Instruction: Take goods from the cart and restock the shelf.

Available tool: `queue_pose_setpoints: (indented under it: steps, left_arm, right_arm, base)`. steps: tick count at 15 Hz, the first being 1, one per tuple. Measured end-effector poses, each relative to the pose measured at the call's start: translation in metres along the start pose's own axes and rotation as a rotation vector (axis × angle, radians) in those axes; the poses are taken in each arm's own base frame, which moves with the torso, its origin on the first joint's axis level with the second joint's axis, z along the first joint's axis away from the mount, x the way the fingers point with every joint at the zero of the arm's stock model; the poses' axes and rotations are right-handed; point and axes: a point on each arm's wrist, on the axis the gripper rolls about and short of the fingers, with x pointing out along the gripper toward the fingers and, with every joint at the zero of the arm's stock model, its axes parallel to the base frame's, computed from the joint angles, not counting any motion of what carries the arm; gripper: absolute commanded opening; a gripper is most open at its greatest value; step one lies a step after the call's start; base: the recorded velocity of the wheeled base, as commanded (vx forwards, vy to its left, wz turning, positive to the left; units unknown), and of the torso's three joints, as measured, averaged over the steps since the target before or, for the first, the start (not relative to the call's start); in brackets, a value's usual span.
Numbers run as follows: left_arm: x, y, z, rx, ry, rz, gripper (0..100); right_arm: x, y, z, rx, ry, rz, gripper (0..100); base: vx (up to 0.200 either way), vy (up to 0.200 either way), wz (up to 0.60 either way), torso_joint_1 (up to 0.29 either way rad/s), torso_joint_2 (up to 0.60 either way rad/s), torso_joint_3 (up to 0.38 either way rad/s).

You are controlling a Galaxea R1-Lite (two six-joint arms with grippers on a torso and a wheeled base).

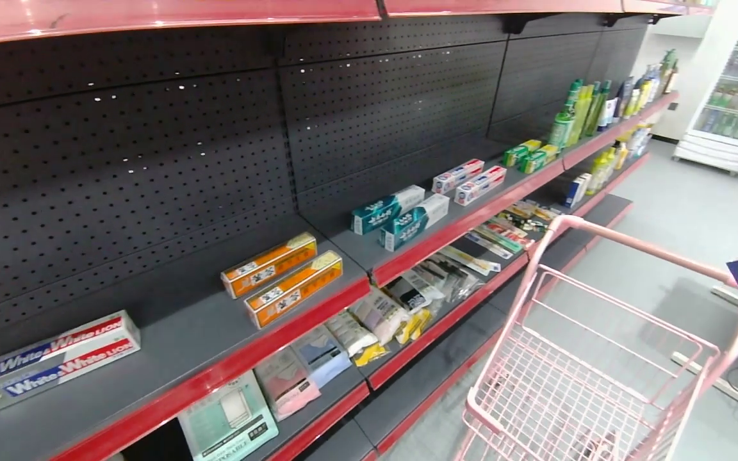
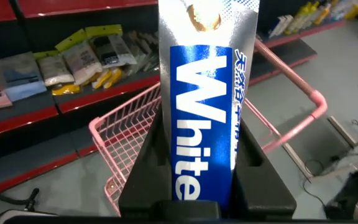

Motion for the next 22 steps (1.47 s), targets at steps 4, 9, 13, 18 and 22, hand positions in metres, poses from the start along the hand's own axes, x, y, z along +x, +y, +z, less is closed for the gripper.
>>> queue_pose_setpoints:
  steps: [4,9,13,18,22]
  left_arm:
    - [0.0,0.0,0.0,0.0,0.0,0.0,100]
    - [0.0,0.0,0.0,0.0,0.0,0.0,100]
    - [0.0,0.0,0.0,0.0,0.0,0.0,100]
    - [0.0,0.0,0.0,0.0,0.002,-0.001,100]
    - [0.003,0.0,0.001,0.041,0.039,-0.07,100]
  right_arm:
    - [0.001,0.0,0.0,0.0,0.005,0.001,0]
    - [0.002,0.0,0.0,0.0,0.01,0.005,0]
    - [0.002,0.0,-0.001,0.0,0.012,0.006,0]
    - [0.005,0.003,-0.011,-0.003,0.053,0.014,0]
    - [0.001,0.006,-0.011,0.019,-0.007,0.094,0]
  base:
    - [0.0,0.0,0.6,0.002,0.0,-0.002]
    - [0.0,0.0,0.6,0.001,0.0,0.0]
    - [0.0,0.0,0.6,0.004,0.0,-0.002]
    - [0.0,0.0,0.12,0.0,0.0,0.0]
    - [0.0,0.0,0.0,0.0,0.0,0.0]
